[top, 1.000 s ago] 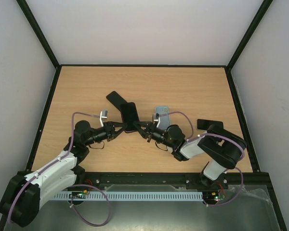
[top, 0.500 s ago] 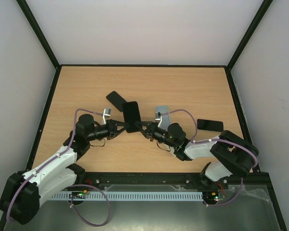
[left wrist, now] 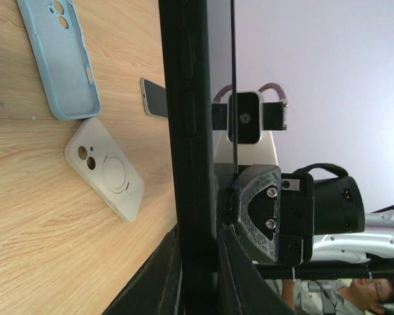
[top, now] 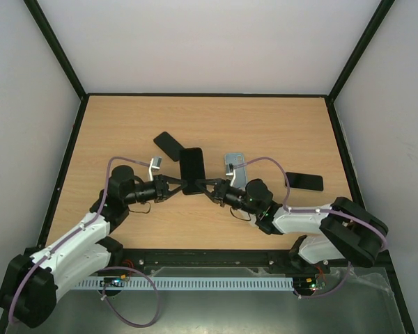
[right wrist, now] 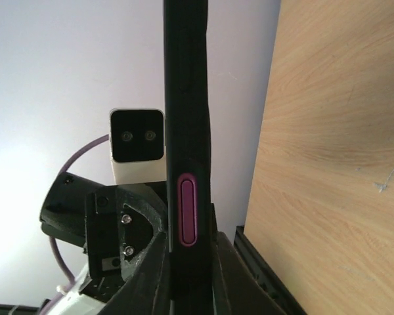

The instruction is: Put the phone into the phone case

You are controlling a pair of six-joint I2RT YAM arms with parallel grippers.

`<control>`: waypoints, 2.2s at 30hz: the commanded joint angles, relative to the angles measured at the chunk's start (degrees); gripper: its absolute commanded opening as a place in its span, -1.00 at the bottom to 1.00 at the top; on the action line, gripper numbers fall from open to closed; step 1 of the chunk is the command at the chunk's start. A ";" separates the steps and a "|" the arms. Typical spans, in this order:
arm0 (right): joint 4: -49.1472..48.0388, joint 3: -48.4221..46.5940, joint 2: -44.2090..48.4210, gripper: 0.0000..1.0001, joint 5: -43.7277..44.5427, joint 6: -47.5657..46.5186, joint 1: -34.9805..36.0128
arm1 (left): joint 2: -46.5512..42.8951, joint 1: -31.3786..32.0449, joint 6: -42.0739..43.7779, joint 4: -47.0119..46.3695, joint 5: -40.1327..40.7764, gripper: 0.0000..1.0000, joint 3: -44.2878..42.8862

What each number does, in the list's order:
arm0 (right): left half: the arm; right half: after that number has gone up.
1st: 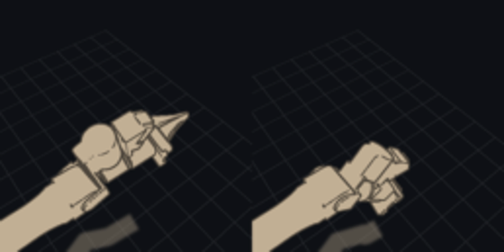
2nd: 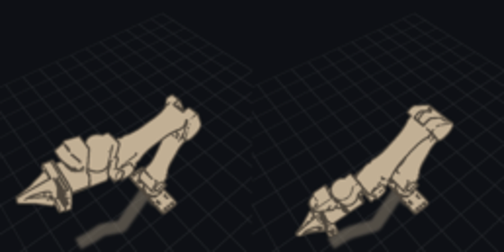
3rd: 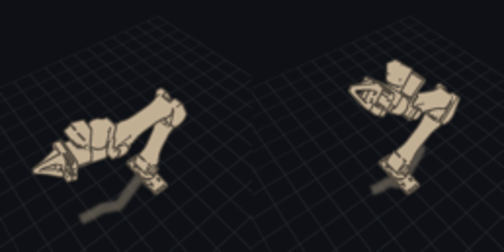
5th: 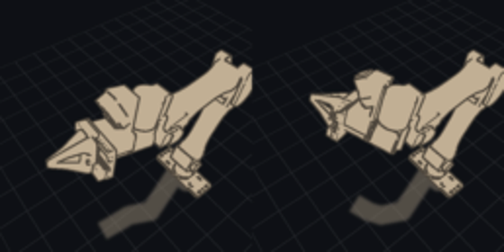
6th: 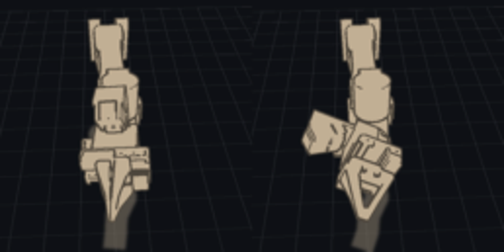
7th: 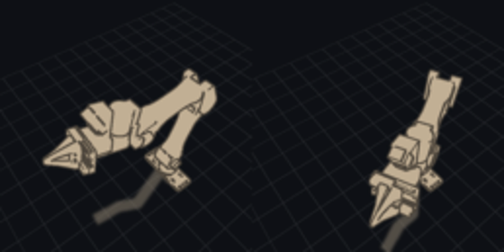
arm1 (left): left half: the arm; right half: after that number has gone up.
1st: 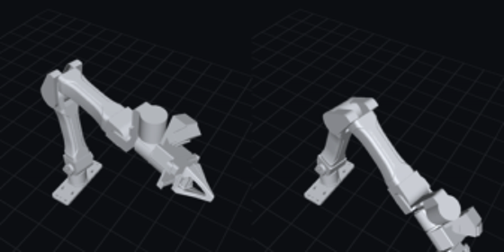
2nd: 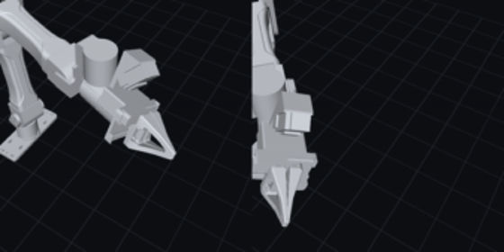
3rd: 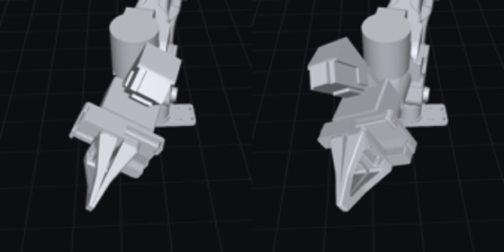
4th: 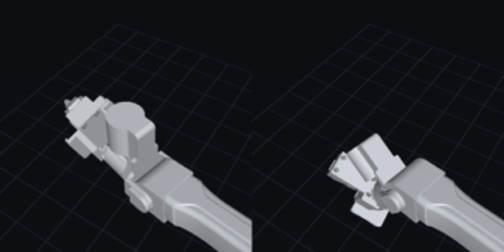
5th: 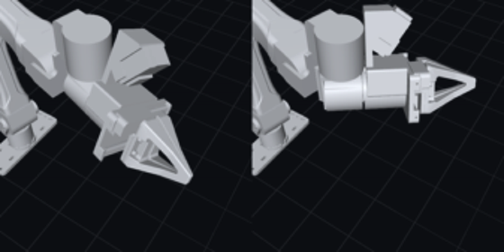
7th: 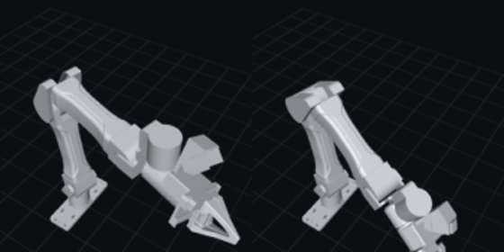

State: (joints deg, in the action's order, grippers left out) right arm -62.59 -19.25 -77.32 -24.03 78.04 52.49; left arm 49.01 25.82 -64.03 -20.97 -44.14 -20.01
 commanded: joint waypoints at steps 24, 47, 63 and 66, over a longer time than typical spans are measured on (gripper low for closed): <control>8.25 -2.06 -9.41 -0.95 4.44 -4.01 2.21 | -3.95 -3.21 26.00 45.04 31.86 0.99 -18.13; 34.33 -6.57 -5.38 -0.04 20.18 -11.41 4.52 | -6.48 -3.48 28.88 46.92 36.29 0.99 -18.80; 70.21 -15.93 3.69 0.52 33.03 -32.81 -2.80 | -7.28 -3.57 27.93 47.54 36.26 0.99 -18.64; 73.55 -16.31 4.46 0.73 32.74 -35.34 -5.68 | -7.72 -3.58 27.79 47.86 35.97 0.99 -18.48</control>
State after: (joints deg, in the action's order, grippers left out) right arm 1.23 -33.76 -73.52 6.20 47.99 49.82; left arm 42.24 22.52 -36.18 25.36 -7.49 -38.00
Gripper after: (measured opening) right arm 0.818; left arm 0.994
